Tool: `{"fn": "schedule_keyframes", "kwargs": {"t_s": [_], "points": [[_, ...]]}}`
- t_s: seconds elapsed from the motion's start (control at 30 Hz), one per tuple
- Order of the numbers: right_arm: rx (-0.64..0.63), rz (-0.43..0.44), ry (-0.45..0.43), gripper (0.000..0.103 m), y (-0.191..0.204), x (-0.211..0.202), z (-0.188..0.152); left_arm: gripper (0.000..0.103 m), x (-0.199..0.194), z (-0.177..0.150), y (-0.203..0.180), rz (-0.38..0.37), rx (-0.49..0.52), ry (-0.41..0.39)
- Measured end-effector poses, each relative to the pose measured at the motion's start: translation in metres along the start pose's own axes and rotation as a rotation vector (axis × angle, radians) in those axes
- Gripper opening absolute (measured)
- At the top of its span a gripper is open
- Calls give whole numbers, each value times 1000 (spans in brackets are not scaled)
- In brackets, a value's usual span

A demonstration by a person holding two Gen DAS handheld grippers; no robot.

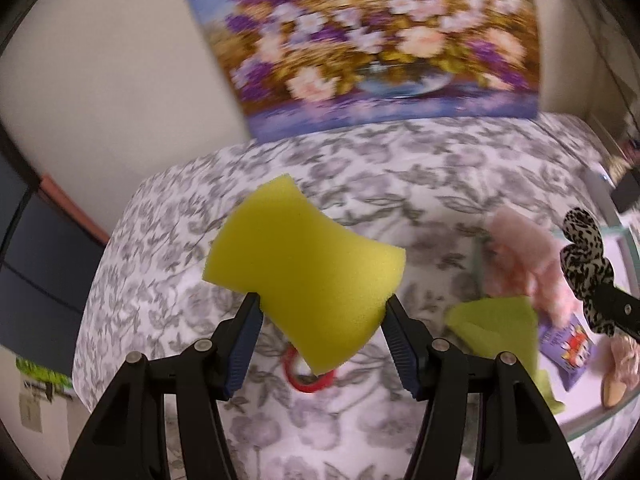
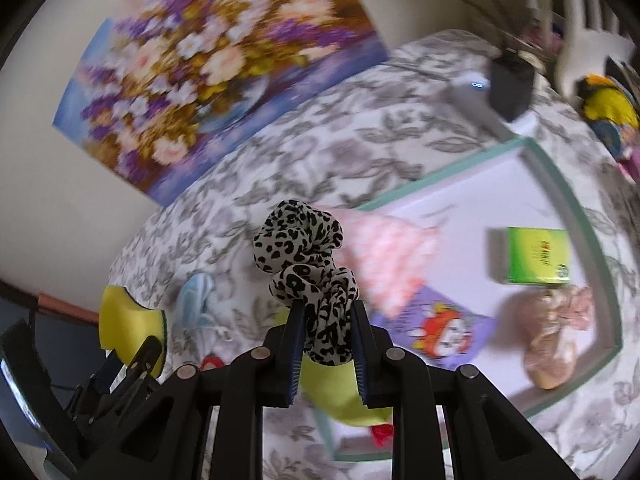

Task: Organize soft objects
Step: 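Carry the sponge and leopard scrunchie into the tray with both grippers, then open both grippers to release the sponge and scrunchie in the tray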

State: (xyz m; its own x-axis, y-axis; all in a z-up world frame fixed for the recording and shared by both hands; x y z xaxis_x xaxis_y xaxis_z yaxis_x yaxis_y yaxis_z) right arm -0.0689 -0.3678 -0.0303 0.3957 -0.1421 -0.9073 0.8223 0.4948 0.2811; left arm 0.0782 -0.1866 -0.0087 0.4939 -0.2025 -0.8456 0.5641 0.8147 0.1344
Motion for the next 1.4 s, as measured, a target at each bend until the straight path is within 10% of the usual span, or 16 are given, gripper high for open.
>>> {"fn": "schedule_keyframes", "kwargs": {"t_s": [0.93, 1.07, 1.4], "points": [[223, -48, 50, 26, -125, 6, 2, 67, -10, -32, -193, -78, 370, -12], [231, -35, 53, 39, -126, 5, 3, 82, -9, -31, -190, -68, 356, -7], [232, -50, 29, 71, -128, -2, 6, 83, -14, -22, -174, -60, 297, -16]]}}
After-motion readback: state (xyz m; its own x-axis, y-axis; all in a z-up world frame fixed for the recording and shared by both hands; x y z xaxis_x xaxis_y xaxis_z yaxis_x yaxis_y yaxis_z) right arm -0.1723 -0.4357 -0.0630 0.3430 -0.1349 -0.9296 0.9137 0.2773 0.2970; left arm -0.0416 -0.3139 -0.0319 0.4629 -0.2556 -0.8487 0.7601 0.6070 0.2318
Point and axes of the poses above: each gripper's, at about its wrist camera, not at the fingertips, and x roughly the way its jaws point, y to its left, z to its top, the point moved 6 cm from there along x, roughly the way its jaws point, and after that the axes turned 10 degrees about -z, right-handed, at the moved point
